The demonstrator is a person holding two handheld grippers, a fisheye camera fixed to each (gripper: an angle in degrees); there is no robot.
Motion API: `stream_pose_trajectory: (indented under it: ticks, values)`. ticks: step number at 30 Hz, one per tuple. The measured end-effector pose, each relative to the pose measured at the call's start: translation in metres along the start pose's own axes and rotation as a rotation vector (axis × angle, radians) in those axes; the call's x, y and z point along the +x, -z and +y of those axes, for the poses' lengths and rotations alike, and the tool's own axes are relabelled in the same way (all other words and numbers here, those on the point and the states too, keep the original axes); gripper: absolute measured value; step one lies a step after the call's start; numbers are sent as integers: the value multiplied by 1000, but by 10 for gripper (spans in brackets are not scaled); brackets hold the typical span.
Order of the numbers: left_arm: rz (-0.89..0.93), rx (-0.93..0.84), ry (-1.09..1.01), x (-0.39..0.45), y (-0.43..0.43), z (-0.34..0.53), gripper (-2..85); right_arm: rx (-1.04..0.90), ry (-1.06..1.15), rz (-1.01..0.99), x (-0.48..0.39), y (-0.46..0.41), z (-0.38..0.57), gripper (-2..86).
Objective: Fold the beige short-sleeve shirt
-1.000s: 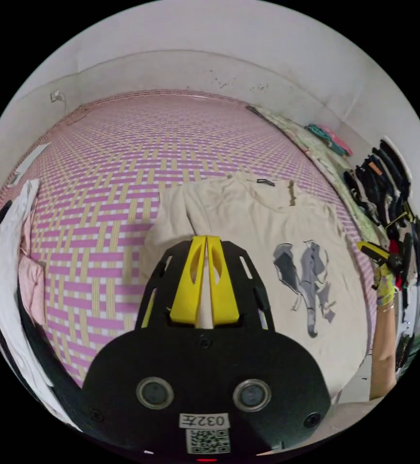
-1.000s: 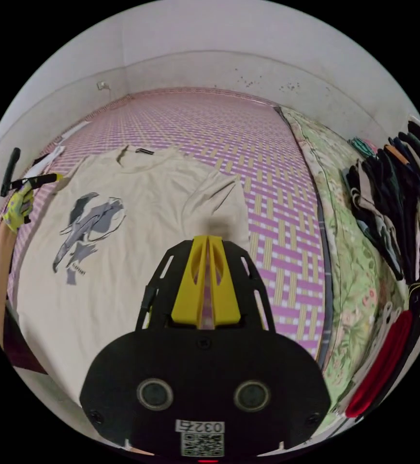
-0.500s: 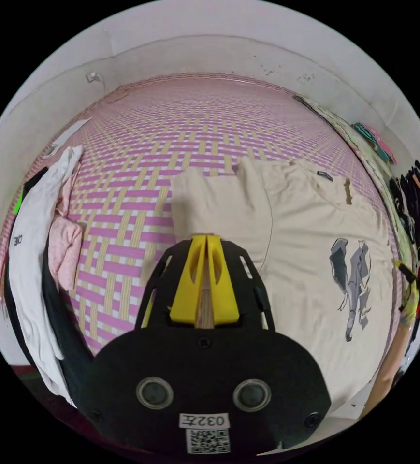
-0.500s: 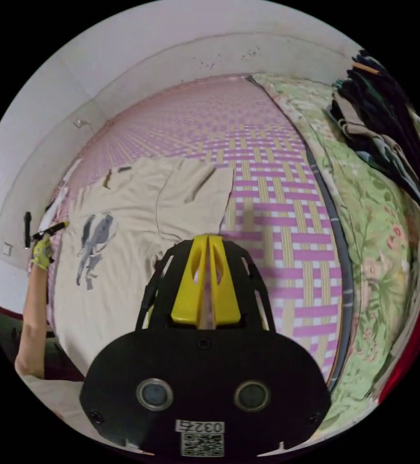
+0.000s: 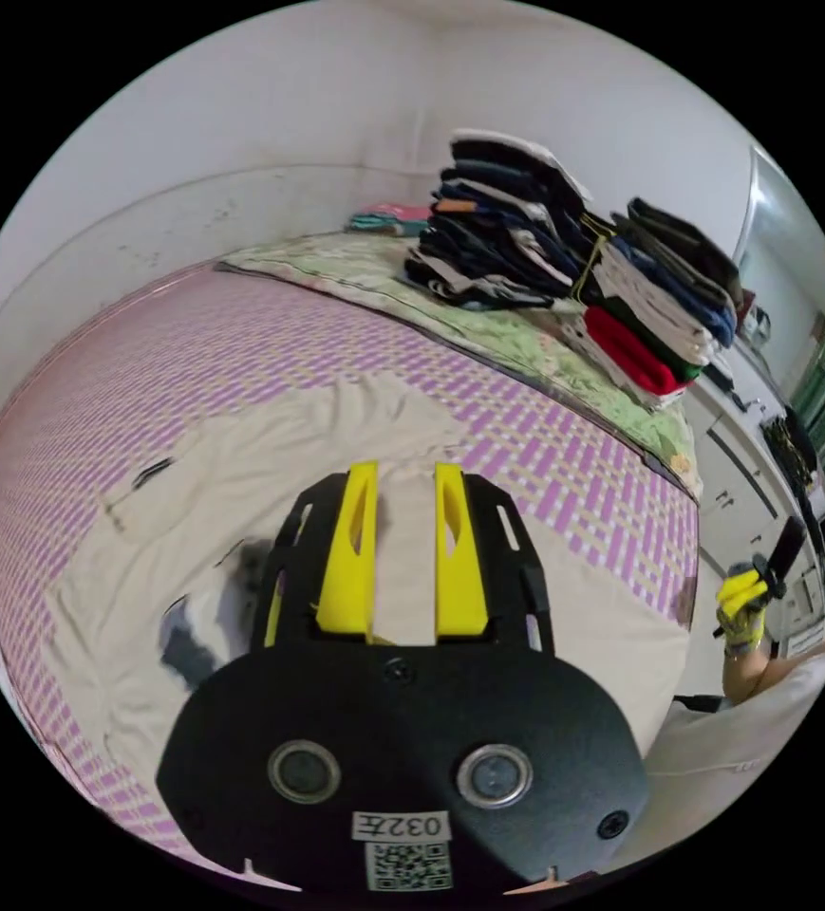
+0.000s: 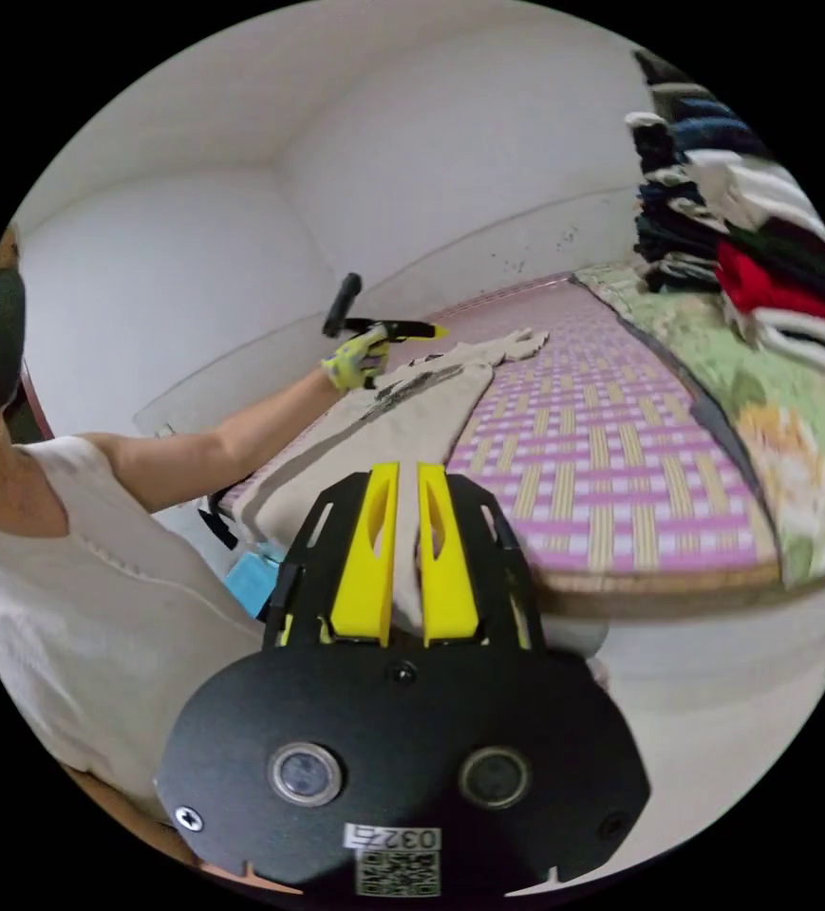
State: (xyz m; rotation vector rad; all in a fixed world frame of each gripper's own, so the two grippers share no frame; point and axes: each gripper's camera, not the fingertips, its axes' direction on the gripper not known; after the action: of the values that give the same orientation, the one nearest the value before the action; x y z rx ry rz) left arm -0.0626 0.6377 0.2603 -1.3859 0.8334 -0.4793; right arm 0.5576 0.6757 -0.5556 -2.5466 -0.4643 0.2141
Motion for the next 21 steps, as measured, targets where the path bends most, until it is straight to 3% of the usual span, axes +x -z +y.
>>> stream_pose_trajectory:
  ticks: [6,12,19,21]
  values:
    - [-22,-143,-32,36,-75,-42,100,14,-148,-84,39,17,83,80]
    - [-106,-242,-67,54,-106,-50,104,-4,-152,-116,72,-3,94,99]
    - [-162,-206,19,39,-94,-49,54,-78,-131,-180,94,-41,92,92]
    - [-164,-193,60,24,-86,-49,41,-74,-108,-178,93,-48,93,42]
